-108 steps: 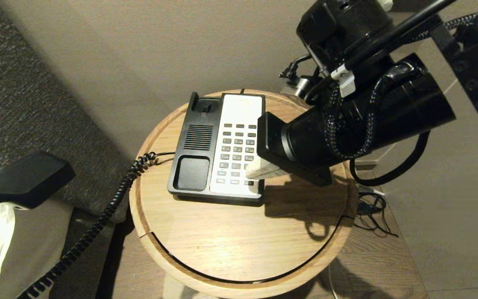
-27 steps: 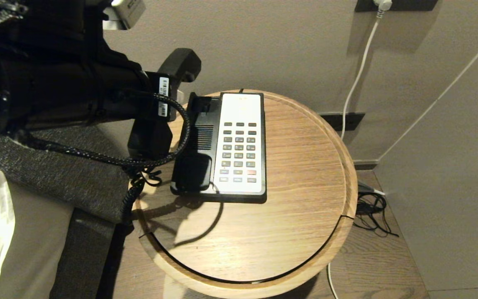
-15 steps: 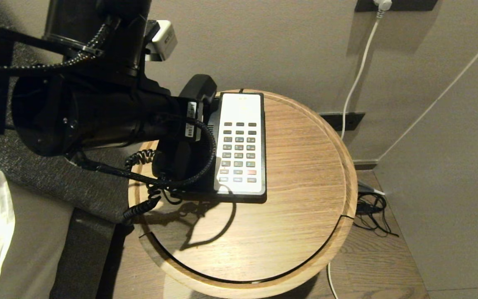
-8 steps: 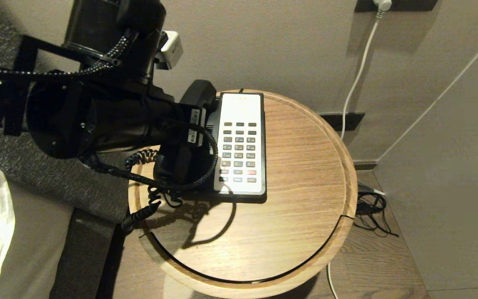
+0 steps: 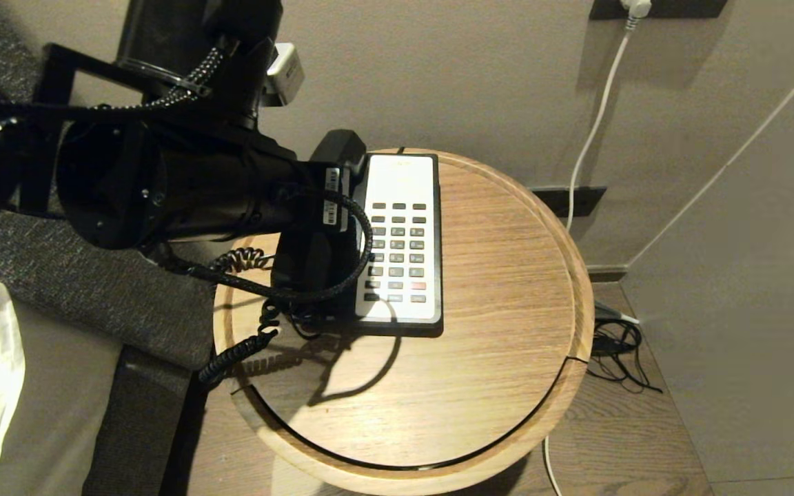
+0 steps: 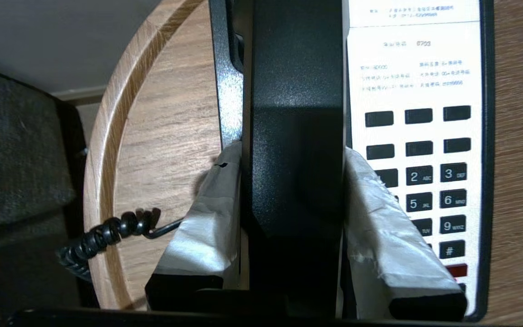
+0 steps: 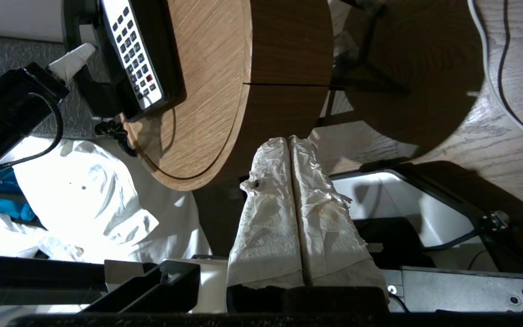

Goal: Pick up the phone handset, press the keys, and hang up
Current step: Put the handset back

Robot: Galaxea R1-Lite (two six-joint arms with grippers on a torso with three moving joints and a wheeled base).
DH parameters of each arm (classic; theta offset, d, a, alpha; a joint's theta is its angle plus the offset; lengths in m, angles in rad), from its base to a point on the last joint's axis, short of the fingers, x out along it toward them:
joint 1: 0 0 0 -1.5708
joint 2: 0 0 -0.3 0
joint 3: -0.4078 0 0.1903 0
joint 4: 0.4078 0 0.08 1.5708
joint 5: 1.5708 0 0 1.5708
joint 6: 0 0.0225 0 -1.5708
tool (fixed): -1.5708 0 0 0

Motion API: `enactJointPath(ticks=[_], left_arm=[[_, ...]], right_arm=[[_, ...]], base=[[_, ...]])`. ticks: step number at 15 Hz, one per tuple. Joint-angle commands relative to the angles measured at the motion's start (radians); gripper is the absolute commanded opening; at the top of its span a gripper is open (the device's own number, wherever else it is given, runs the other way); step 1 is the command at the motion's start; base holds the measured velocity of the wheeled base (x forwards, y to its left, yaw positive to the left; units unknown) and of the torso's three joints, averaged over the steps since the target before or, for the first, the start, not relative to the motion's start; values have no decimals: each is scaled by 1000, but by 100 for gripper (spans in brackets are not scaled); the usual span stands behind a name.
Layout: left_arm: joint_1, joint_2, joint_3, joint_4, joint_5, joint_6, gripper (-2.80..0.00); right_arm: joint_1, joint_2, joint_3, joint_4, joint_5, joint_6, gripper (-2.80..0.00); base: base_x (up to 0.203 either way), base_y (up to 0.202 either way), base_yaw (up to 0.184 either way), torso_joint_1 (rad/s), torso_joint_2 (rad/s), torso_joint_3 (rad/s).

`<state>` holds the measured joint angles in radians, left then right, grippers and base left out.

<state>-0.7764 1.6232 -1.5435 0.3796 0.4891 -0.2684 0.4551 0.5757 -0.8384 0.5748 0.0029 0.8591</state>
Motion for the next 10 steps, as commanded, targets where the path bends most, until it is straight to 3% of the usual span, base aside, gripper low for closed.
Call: enactJointPath(ticks=[1, 10], left_arm=[[0, 0, 12, 4, 2, -10, -280], [0, 18, 8, 25, -57, -115, -280]], right_arm=[[0, 0, 12, -6, 0, 4, -280], [2, -13, 61, -27, 2, -22, -280]], base=[[0, 0, 0, 0, 0, 0], [0, 0, 0, 0, 0, 0]])
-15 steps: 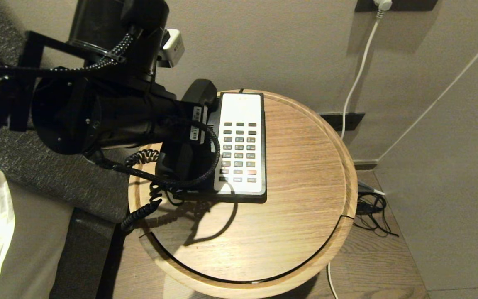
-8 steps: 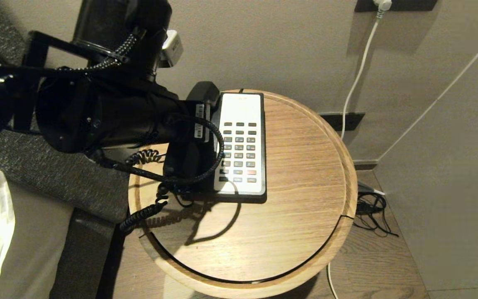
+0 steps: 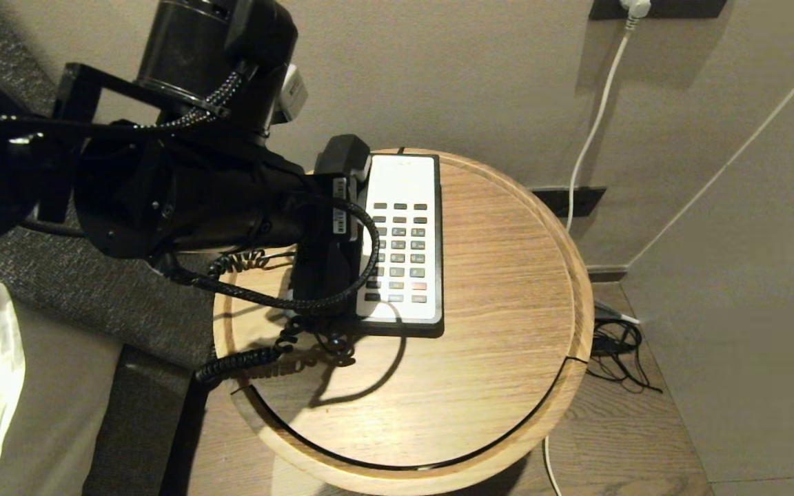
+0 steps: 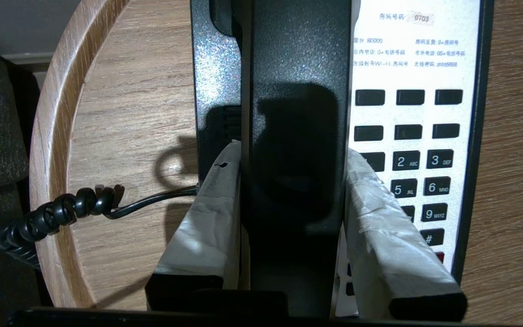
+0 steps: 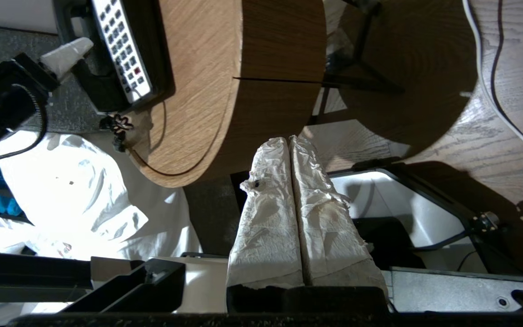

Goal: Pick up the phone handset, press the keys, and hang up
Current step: Put the handset back

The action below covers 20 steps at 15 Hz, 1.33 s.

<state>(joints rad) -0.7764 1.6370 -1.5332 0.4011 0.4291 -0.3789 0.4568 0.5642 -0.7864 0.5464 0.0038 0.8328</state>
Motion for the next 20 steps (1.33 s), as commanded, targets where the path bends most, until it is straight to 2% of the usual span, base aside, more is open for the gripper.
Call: enactJointPath(ticks=[1, 8, 9, 20], left_arm=[[0, 4, -5, 12, 3, -6, -280], [0, 23, 2, 27, 14, -1, -280], [0, 23, 4, 30, 16, 2, 0], [-13, -41, -34, -7, 43, 28, 0]], right_arm=[[0, -1, 12, -2, 1, 2, -280], [0, -3, 26, -11, 1, 2, -280], [0, -4, 27, -11, 1, 2, -280], [0, -18, 79, -13, 23, -17, -280]], base=[[0, 0, 0, 0, 0, 0], [0, 0, 0, 0, 0, 0], [0, 0, 0, 0, 0, 0], [0, 0, 0, 0, 0, 0]])
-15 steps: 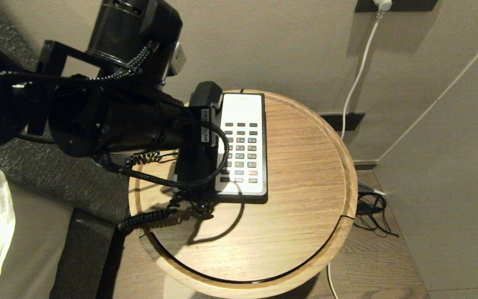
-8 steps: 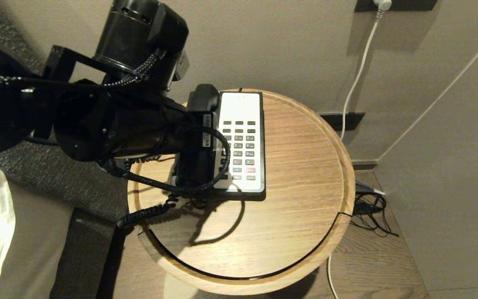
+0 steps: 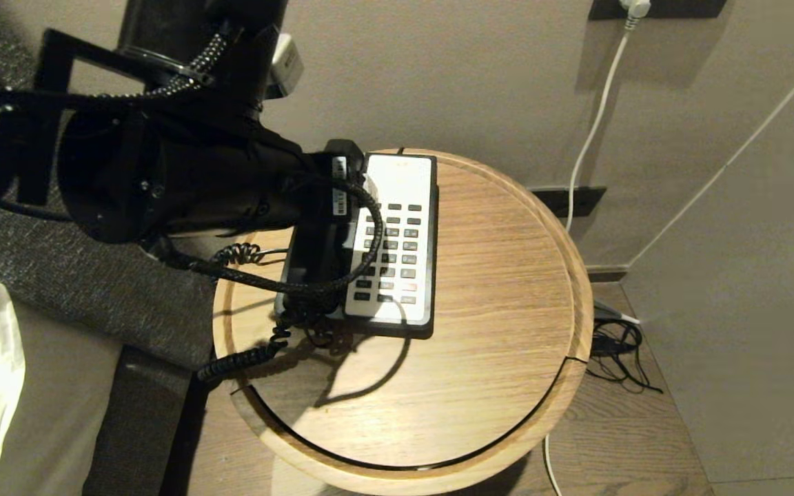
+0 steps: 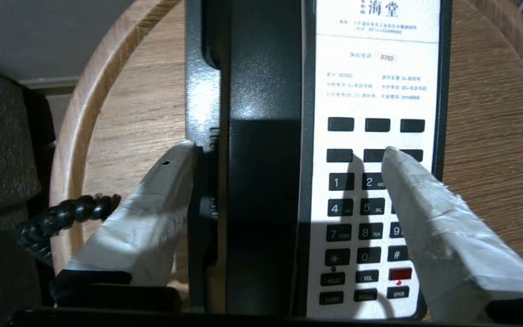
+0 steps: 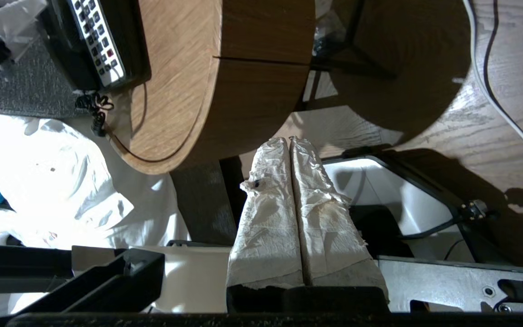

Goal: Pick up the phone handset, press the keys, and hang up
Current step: Put the handset back, then end the call using the dial pad

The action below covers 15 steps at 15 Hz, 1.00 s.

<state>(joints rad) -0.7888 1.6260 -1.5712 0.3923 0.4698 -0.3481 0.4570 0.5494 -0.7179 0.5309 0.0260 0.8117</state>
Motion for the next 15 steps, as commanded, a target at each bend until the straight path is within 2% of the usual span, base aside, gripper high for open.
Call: enactJointPath(ticks=[1, 2, 3, 6, 8, 10, 13, 15], left_arm=[[0, -51, 22, 2, 2, -3, 0], [0, -73, 41, 5, 2, -3, 0], [0, -95, 68, 4, 2, -2, -280], [9, -211, 147, 2, -11, -2, -280], [20, -338, 245, 5, -36, -3, -280], [49, -476, 370, 5, -88, -6, -280], [110, -663, 589, 5, -272, -22, -280], [228, -746, 662, 1, -397, -60, -280]], right_arm=[[0, -6, 17, 3, 2, 4, -280], [0, -9, 25, 3, 3, 4, -280], [0, -17, 36, 3, 3, 4, -280], [-8, -35, 71, 6, 15, 6, -280], [-22, -26, 37, 34, 14, 3, -280], [-22, -2, -40, 126, 14, 3, -280], [-21, 171, -197, 213, 16, 4, -280], [-20, 322, -356, 259, 17, -8, -280]], base=[[0, 0, 0, 0, 0, 0], [0, 0, 0, 0, 0, 0], [0, 0, 0, 0, 0, 0], [0, 0, 0, 0, 0, 0], [0, 0, 0, 0, 0, 0], [0, 0, 0, 0, 0, 0], [0, 0, 0, 0, 0, 0], [0, 0, 0, 0, 0, 0]])
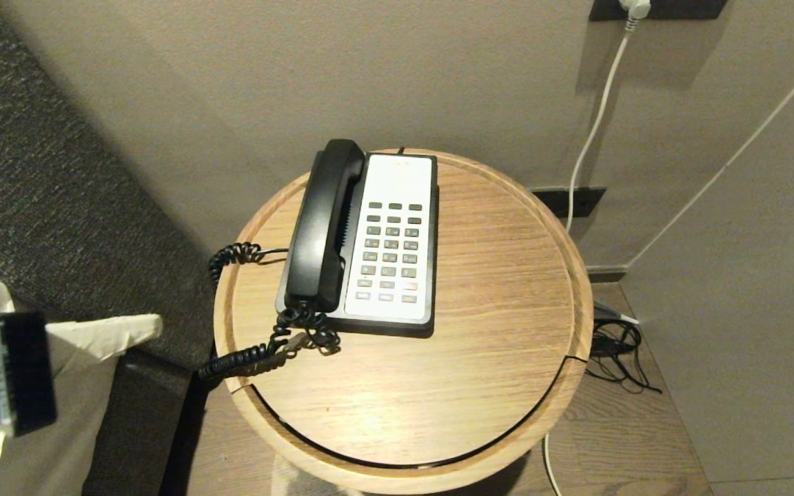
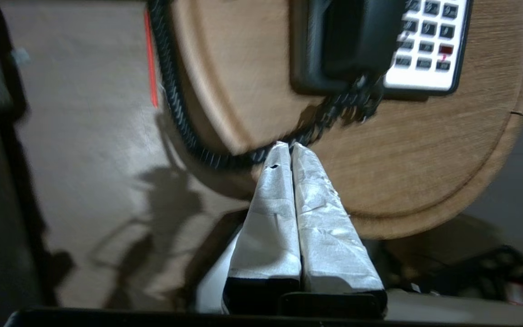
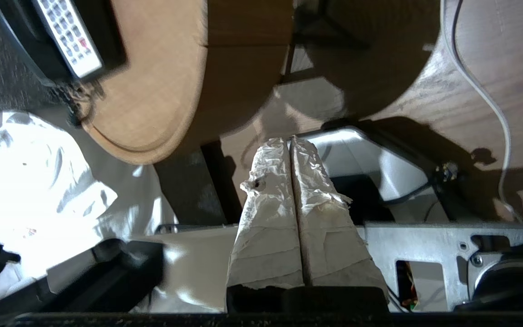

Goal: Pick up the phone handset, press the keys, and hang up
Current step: End the call using the dial pad

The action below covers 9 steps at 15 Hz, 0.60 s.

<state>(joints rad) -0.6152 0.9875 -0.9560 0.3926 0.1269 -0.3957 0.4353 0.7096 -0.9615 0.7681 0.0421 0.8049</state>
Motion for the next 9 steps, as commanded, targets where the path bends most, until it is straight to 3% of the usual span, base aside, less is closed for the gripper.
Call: enactJointPath(ticks=[1, 2, 3, 6, 9], left_arm=[[87, -157, 66, 1, -158, -48, -280], [102, -190, 77, 4, -242, -69, -280], [109, -210, 98, 6, -269, -77, -280], [115, -285, 146, 4, -252, -84, -280], [133, -313, 191, 0, -244, -85, -280]], right_arm=[[5, 252, -202, 43, 2, -19, -280], [16, 349, -291, 59, 4, -38, -280], [32, 441, -372, 73, 5, -51, -280], [139, 708, -632, 134, 20, -72, -280], [349, 902, -805, 191, 61, -79, -280]], base=[[0, 0, 0, 0, 0, 0], [0, 0, 0, 0, 0, 0], [0, 0, 0, 0, 0, 0], [0, 0, 0, 0, 0, 0], [0, 0, 0, 0, 0, 0]])
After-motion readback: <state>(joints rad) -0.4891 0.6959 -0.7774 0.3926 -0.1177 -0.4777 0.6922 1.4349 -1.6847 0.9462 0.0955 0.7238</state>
